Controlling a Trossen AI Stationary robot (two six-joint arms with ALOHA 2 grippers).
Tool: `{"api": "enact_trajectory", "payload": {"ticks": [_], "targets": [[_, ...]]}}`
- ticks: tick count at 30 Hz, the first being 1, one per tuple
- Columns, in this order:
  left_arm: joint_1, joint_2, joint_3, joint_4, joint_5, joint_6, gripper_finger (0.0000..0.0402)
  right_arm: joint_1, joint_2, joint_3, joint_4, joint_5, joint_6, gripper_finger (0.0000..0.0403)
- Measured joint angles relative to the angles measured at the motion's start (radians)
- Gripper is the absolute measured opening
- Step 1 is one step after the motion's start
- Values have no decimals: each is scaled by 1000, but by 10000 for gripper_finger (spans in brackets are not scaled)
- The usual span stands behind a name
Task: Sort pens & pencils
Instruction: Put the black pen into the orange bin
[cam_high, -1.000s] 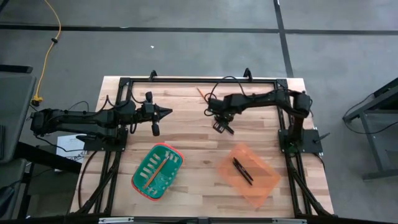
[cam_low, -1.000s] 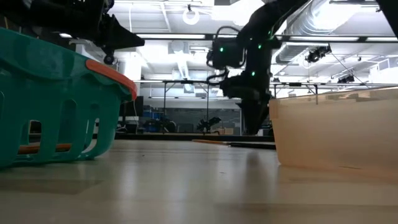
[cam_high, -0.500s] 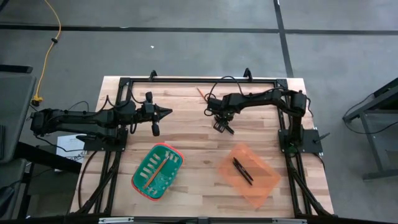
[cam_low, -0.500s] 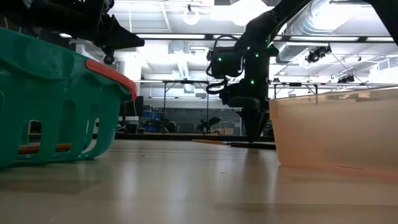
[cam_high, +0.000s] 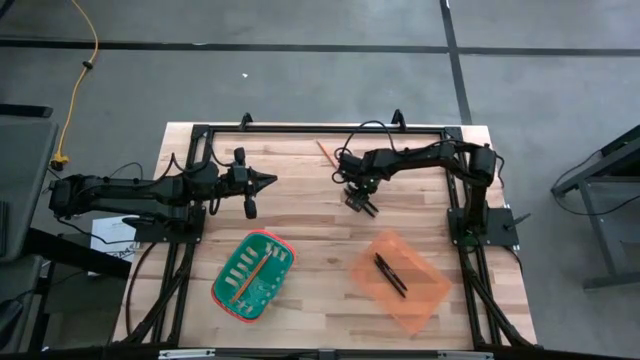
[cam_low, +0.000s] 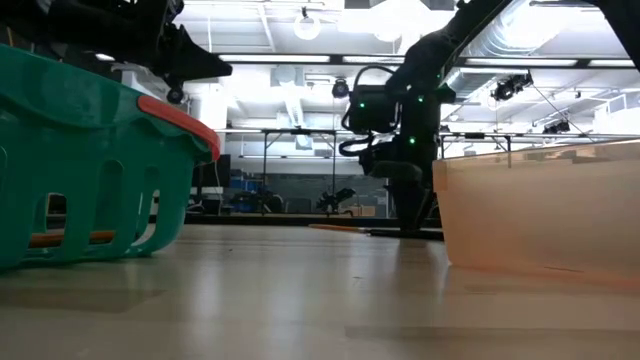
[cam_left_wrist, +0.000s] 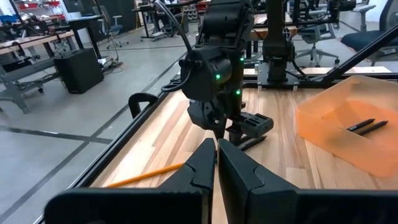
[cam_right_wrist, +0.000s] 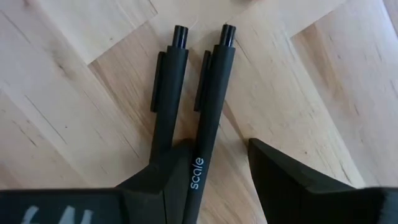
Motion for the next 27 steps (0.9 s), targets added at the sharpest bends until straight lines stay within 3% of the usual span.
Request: {"api": "enact_trajectory", "payload": {"ticks": [4, 14, 20, 27], "targets": [[0, 0, 0, 0, 0, 1, 10, 0, 2, -2, 0, -11, -2, 135], [0, 0, 0, 0, 0, 2, 10, 0, 3, -3, -11, -18, 26, 10], [0, 0, 0, -7, 0, 2, 10, 6, -42, -11, -48, -7, 42, 14], [0, 0, 0, -7, 0, 2, 10, 66, -194, -10, -128, -15, 166, 5]]}}
